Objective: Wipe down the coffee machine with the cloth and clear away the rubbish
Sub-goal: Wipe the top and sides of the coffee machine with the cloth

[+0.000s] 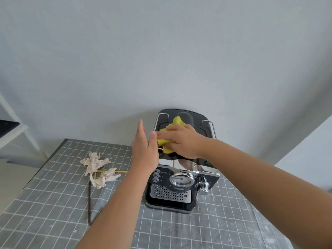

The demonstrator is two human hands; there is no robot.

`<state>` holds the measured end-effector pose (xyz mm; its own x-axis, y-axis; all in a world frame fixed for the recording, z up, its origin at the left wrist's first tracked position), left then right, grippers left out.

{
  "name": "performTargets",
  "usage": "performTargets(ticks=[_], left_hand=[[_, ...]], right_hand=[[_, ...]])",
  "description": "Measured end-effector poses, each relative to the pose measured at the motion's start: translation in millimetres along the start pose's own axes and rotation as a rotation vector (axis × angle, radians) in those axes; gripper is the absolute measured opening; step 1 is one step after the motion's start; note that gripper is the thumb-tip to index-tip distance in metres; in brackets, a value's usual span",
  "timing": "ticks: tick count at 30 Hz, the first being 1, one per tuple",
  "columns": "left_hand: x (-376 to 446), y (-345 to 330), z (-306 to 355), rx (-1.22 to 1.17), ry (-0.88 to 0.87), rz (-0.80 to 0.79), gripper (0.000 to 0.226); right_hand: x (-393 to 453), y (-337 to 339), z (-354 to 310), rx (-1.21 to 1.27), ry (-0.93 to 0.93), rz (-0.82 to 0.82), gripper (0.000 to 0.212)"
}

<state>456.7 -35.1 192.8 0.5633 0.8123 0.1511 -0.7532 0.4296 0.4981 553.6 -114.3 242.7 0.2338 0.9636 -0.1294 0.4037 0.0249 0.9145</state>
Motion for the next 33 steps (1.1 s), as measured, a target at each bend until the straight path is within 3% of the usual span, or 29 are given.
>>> performTargets(ticks=[8,14,24,27,31,33], left_hand=[[-1,-1,2,-0.052,0.025,-0.052,0.055],[-1,0,2,-0.049,0.002,-0.052,0.056],[-2,-2,1,-0.074,0.011,-0.062,0.055],[-6,9,6,-0.156,0.019,-0.058,0.053],[-17,40,6,-0.528,0.104,-0.008,0.037],[-23,52,3,-0.768,0.166,-0.011,0.034]], right_hand=[[55,12,0,-0.237,-0.269,0.132,0.029],[22,4,-2,-0.308,-0.284,0.172,0.038],[46,8,9,-0.098,-0.278,0.122,0.036],[17,13,11,0.243,-0.252,0.180,0.030],[-38,33,-4,1.272,-0.174,0.442,0.024],[-52,31,5,1.658,-0.223,0.543,0.024]])
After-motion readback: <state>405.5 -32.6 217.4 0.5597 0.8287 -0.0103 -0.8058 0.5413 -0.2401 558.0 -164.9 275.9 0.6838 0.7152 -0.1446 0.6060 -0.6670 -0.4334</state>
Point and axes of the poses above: each hand's wrist, its own x-axis towards the middle knuckle, its own y-axis out of the back of the hand, z = x × y, the point moved 6 cm from there along x, towards the middle knuckle, and after that the axes turned 12 degrees about x, right-handed, at the moved point
